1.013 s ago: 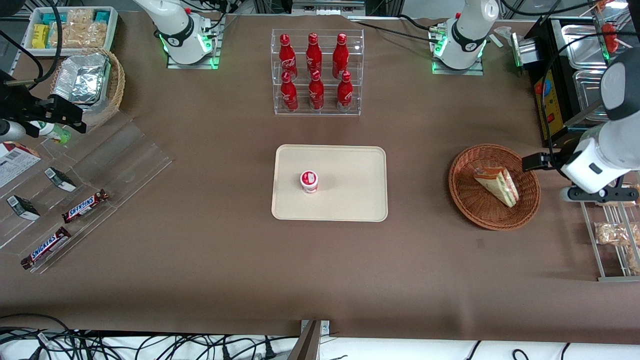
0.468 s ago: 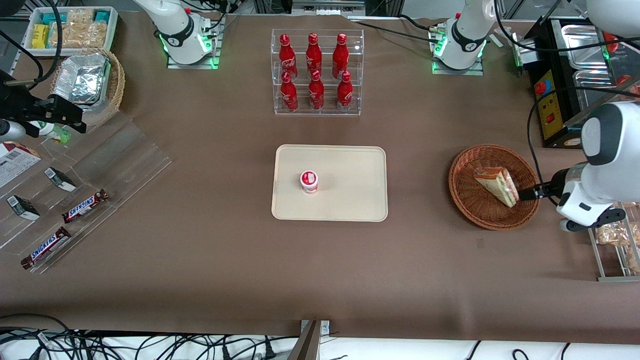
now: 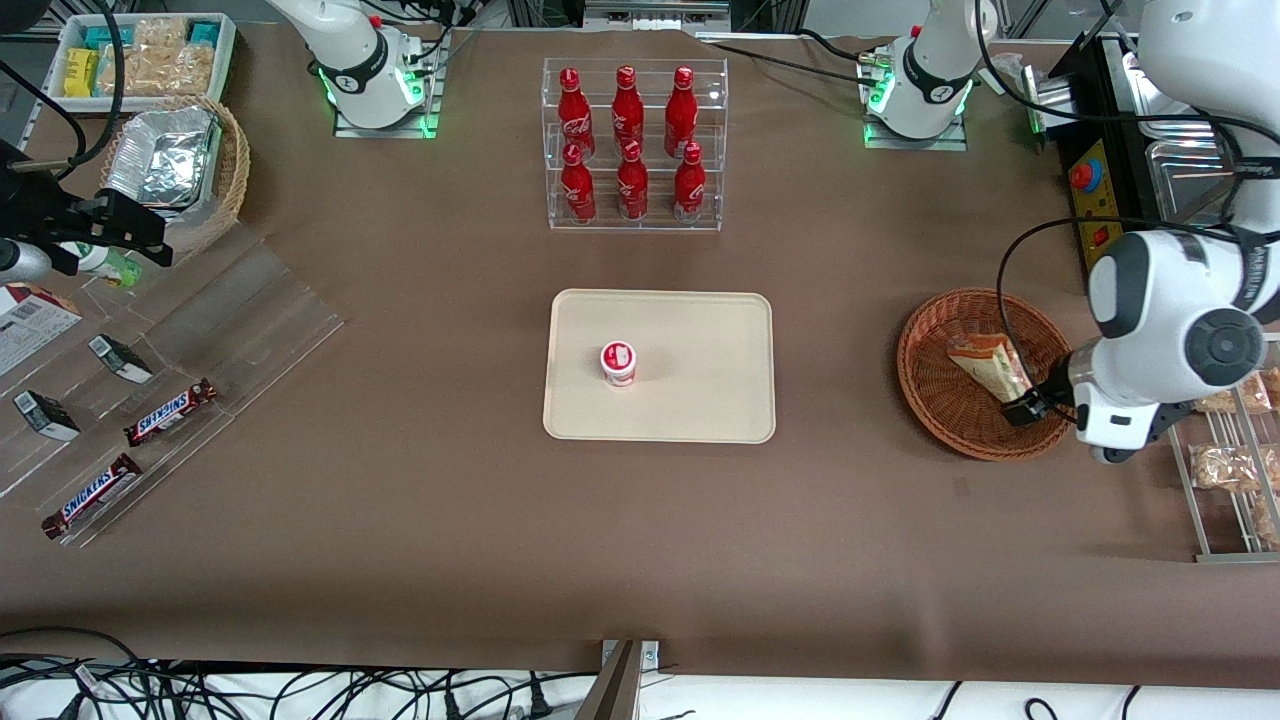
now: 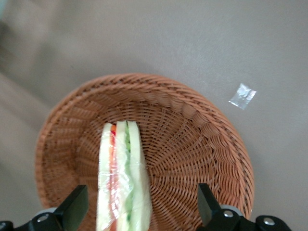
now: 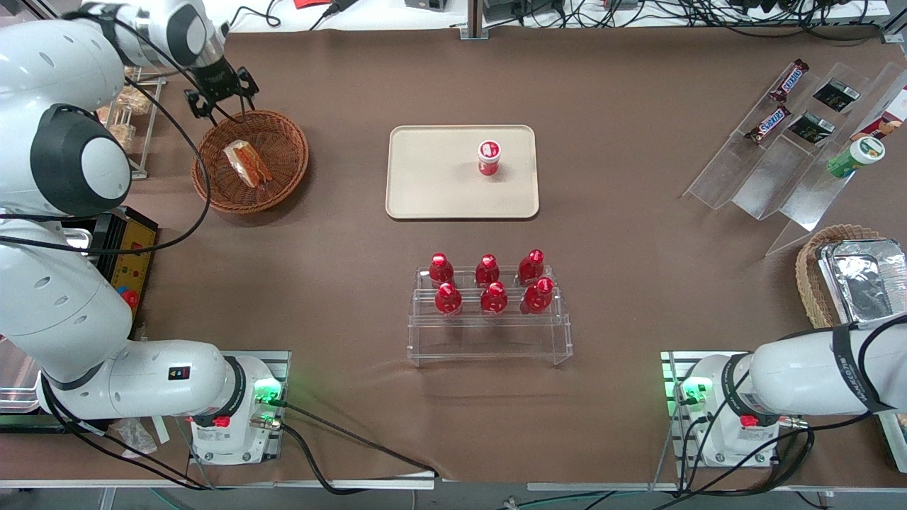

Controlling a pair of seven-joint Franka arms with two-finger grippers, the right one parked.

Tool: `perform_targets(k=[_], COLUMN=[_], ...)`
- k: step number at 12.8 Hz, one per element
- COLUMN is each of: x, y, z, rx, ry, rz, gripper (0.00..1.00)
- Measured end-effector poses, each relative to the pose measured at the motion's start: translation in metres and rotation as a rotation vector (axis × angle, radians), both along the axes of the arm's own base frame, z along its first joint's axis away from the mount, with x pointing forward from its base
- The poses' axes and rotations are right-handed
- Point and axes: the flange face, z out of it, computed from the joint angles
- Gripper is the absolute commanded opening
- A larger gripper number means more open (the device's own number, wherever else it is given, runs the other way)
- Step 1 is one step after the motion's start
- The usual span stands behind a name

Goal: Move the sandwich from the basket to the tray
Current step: 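Lower the left gripper around the sandwich and close on it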

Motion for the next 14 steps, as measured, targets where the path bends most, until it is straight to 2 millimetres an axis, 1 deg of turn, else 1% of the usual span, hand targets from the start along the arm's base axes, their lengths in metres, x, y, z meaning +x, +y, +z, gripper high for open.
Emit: perform_targets(k=[2,4,6,10,14], x=[-0.017,-0.03,-0.04,-0.054,-0.06], y=[-0.002,-0.004,-0.005,-0.005,-0.007], z=[-0.025,-0.037,-0.041,-0.036,-0.039], rx=[0.029,0.039,0.039,0.045,0.053], ry=[0.005,0.012,0.013,0.014,0.019], rz=[-0.017,-0.03,-0.031,0.014,0.074], gripper=[1.0,1.0,1.0,1.0,1.0])
